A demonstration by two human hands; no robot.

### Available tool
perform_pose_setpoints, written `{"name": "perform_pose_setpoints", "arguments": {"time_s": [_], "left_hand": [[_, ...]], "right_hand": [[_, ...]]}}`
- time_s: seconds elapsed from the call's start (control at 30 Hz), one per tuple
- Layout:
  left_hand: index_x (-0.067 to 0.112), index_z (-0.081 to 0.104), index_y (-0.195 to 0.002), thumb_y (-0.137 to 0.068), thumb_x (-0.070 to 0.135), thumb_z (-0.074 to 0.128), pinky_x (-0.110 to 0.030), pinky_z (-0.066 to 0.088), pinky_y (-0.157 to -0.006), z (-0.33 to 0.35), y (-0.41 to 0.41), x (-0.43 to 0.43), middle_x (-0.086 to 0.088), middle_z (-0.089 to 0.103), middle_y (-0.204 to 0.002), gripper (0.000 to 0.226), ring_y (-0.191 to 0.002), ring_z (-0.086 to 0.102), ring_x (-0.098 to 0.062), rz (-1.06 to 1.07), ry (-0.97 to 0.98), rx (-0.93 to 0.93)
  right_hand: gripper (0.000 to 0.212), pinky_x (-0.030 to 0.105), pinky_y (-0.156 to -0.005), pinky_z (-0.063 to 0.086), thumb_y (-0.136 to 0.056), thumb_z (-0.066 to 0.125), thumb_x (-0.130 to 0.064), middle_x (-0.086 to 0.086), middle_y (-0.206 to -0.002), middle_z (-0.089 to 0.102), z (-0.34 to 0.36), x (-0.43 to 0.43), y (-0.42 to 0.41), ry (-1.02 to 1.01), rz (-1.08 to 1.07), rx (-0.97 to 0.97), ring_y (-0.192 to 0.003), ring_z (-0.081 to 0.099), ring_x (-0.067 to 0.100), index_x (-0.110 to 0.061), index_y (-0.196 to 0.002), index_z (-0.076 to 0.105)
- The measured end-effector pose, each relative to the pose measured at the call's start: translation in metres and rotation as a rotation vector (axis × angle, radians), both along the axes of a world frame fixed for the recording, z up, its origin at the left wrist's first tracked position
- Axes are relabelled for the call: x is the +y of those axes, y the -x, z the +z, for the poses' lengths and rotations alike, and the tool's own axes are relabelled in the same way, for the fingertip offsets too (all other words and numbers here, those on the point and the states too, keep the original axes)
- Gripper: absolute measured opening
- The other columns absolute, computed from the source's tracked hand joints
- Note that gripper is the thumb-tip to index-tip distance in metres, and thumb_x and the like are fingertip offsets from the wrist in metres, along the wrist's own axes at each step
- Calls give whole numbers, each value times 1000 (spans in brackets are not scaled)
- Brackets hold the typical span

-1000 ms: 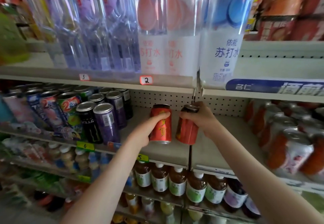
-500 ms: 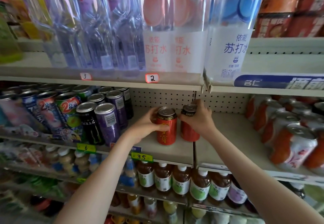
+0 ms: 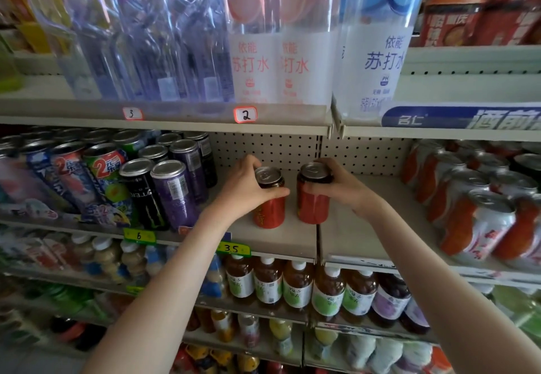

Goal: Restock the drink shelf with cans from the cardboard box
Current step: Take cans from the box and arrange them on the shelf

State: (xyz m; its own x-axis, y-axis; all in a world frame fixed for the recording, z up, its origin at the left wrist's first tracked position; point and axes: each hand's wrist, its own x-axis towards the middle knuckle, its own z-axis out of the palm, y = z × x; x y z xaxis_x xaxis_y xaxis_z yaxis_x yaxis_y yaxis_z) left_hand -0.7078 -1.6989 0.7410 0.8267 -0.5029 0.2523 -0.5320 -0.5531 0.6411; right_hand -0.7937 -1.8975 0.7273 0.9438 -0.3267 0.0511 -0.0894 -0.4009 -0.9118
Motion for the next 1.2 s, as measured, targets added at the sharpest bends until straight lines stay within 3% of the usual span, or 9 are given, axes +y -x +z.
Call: {"name": "perform_pose_setpoints", "arguments": {"time_s": [0.17,0.33,0.47,0.63,0.77,0.87,0.97,1.1,1.2], "left_hand": [[27,50,-129,-81,27,73,-26,37,-94,15,-14,15,5,55,-129,54,-120,49,-14,-274,-48,232],[42,34,-142,-96,0,46,-34,9,-118,34,-23,27,9,6,-159,64,-145,7,-14,-362,-352,277],[42,35,-141,-90,-10,44,-29,21,-111,40,-17,29,5,22,-156,73,-142,21,-16,-323,-290,344],[36,42,-138,-85,-2,54,-28,35,-98,31,-15,31,3,45,-141,66,-128,41,-16,-284,-161,379],[29,52,-128,-82,33,72,-26,37,-88,32,-13,27,2,47,-118,51,-116,50,-21,-144,-224,88],[29,49,-129,-73,69,62,-34,40,-87,35,-4,19,-11,44,-130,70,-117,49,-29,63,-499,-127],[31,38,-140,-75,79,47,-40,37,-100,36,-1,14,-14,27,-149,81,-133,37,-33,96,-614,-82],[42,20,-147,-85,30,64,-37,28,-111,39,-12,23,-5,11,-157,77,-140,25,-29,-186,-474,232],[41,30,-144,-81,14,70,-29,36,-100,35,-17,28,0,34,-148,79,-126,41,-19,-257,-423,210]], "right_hand": [[73,37,-98,41,-66,79,-49,2,-121,39,-5,4,-2,239,-109,15,-115,41,18,-17,-122,45],[67,36,-97,42,-74,77,-38,1,-126,44,-8,3,0,30,-18,-49,-117,47,20,-24,-128,40],[63,28,-82,44,-76,76,-31,1,-121,55,-5,1,3,-86,64,-51,-111,53,21,-24,-127,40],[64,34,-91,43,-78,75,-20,1,-121,55,-6,-3,2,-113,112,-38,-114,52,24,-23,-130,38],[71,35,-92,41,-78,76,-17,4,-126,51,-9,-4,1,-88,118,-28,-115,50,24,-22,-134,33],[76,38,-96,44,-65,82,-36,4,-128,47,-11,-4,-1,-36,77,-36,-116,49,23,-26,-126,38],[65,36,-94,45,-66,83,-37,4,-127,48,-10,-5,-3,6,39,-49,-115,50,22,-30,-116,42],[71,30,-89,42,-72,80,-29,5,-132,46,-4,-10,0,-1,128,-10,-116,50,22,-27,-130,40],[81,32,-91,44,-63,76,-35,1,-126,52,3,-12,3,0,182,50,-113,53,20,-29,-135,39]]}}
